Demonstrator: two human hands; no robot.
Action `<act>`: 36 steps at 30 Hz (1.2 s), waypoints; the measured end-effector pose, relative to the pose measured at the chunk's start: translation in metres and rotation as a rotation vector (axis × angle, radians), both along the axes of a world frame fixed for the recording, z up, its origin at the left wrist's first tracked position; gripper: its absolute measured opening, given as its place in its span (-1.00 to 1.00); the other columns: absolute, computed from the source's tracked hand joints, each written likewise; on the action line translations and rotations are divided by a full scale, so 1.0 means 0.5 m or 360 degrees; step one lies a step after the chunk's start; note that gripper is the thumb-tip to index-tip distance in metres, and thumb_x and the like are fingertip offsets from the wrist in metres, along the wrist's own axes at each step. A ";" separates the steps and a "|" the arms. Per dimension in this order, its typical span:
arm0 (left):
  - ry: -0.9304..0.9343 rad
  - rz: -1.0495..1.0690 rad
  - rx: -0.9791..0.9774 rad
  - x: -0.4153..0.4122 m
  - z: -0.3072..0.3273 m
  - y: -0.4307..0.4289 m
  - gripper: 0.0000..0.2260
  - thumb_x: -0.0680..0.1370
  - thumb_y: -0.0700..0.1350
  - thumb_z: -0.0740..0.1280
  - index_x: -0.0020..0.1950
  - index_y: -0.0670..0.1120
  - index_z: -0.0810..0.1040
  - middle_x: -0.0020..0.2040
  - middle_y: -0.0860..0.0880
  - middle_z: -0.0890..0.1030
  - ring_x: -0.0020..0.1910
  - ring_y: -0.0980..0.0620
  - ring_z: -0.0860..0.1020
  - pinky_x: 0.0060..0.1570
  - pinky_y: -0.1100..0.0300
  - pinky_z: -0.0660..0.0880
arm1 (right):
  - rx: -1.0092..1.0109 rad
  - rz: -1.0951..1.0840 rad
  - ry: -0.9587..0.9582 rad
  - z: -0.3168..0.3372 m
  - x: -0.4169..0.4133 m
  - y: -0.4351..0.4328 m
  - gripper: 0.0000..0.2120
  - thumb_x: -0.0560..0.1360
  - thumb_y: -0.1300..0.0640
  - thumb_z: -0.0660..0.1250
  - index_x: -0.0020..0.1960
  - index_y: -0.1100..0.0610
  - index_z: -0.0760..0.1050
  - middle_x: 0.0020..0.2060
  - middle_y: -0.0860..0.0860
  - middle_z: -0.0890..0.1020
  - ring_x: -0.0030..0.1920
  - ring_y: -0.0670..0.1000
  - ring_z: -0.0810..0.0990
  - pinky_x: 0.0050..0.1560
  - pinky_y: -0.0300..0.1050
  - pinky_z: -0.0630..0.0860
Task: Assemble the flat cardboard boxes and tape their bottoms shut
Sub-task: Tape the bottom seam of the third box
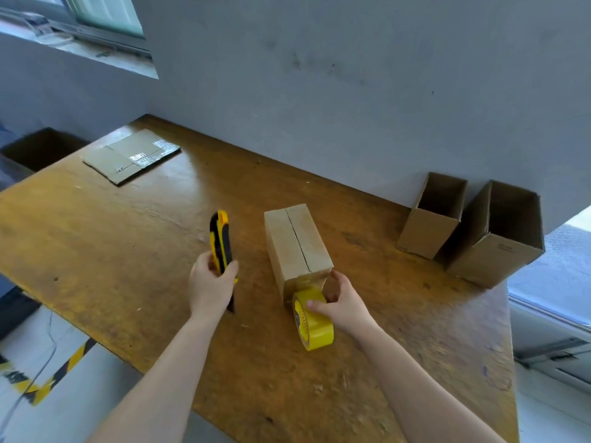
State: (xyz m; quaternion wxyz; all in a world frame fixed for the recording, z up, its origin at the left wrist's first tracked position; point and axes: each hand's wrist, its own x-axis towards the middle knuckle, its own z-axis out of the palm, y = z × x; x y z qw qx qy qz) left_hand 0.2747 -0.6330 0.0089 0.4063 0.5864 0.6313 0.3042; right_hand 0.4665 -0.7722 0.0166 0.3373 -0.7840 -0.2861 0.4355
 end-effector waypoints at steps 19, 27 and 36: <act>0.0873 -0.1585 0.0542 0.148 0.165 -0.028 -0.73 0.46 0.02 0.44 0.15 0.08 0.57 0.01 0.06 0.62 0.02 0.00 0.58 -0.09 0.10 0.52 | 0.0316 0.0812 -0.1651 0.129 0.024 0.040 -0.52 0.52 -0.01 0.32 0.42 -0.03 0.38 0.35 -0.06 0.46 0.45 0.04 0.28 0.51 0.06 0.01; 0.0434 -0.1418 0.0134 0.135 0.142 0.017 -0.58 0.51 0.11 0.41 0.35 0.08 0.52 0.22 0.12 0.59 0.21 0.13 0.52 0.17 0.22 0.43 | 0.0219 0.0687 -0.1438 0.113 0.021 0.044 -0.65 0.52 -0.04 0.37 0.24 -0.02 0.37 0.15 -0.09 0.45 0.11 -0.05 0.41 -0.06 -0.23 0.40; -0.0396 0.0173 0.0306 0.135 0.057 -0.097 -0.93 0.62 -0.09 0.22 -0.02 -0.06 0.42 -0.03 0.03 0.42 -0.01 -0.05 0.44 0.11 -0.01 0.46 | 0.0217 0.0574 -0.1439 0.120 0.013 0.069 -0.63 0.55 -0.02 0.35 0.33 -0.08 0.38 0.11 -0.12 0.56 0.04 -0.07 0.46 -0.08 -0.23 0.46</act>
